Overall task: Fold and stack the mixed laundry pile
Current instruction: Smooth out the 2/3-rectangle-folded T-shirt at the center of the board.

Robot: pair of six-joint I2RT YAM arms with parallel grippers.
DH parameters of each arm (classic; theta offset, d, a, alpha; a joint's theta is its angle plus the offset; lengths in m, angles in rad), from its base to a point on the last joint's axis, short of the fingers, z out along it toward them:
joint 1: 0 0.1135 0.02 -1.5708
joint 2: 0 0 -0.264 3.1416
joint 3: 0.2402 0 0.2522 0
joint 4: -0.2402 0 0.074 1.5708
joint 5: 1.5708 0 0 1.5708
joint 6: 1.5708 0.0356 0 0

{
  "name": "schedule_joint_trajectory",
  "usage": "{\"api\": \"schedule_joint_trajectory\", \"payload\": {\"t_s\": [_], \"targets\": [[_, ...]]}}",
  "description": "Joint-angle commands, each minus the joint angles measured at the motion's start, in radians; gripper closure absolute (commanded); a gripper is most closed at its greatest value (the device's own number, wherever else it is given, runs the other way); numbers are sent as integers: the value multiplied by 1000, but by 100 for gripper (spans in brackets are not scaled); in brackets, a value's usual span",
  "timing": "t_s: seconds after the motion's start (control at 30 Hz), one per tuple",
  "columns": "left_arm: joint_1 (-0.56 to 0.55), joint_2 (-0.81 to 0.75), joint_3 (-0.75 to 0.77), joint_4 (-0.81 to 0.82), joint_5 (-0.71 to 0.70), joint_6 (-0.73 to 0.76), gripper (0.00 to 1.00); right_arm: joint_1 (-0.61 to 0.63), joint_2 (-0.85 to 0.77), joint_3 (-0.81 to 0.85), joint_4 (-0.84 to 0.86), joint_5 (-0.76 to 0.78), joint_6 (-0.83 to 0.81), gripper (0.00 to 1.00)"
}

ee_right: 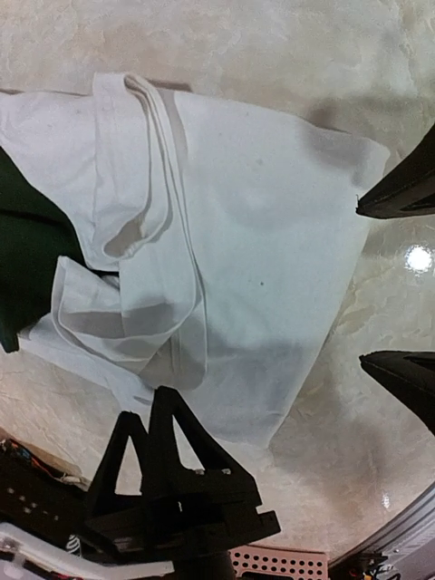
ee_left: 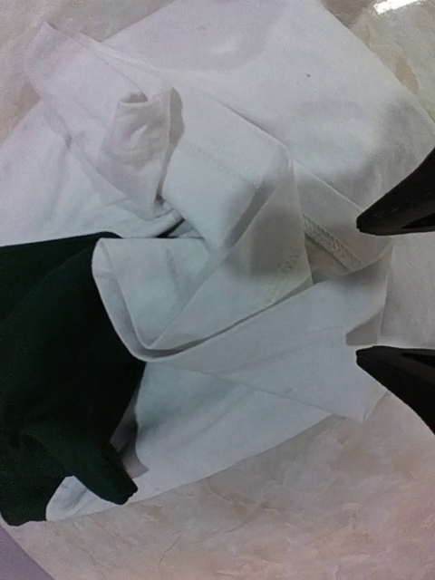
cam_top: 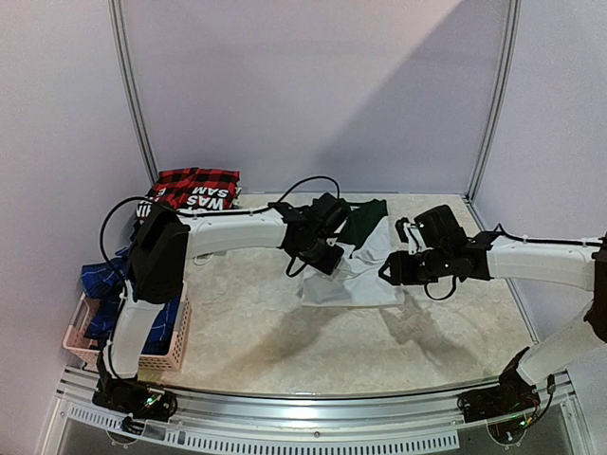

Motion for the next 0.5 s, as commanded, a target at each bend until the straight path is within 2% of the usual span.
{"api": "schedule_joint_trajectory", "payload": {"t_s": [0.0,0.37,0.43,0.47], "targets": [[1,52,60,-52,-24,28,56,21,32,-49,108,-29,36,50],[1,147,205,-158,-103,96,62,35,191,-78,230,-104,41,52],[1,164,228,-169,-97,106,68,35,213,-83,239,-98,44,52],[2,173,238,-174,-93,109,74,35,220,-87,242,-95,44,53]]}}
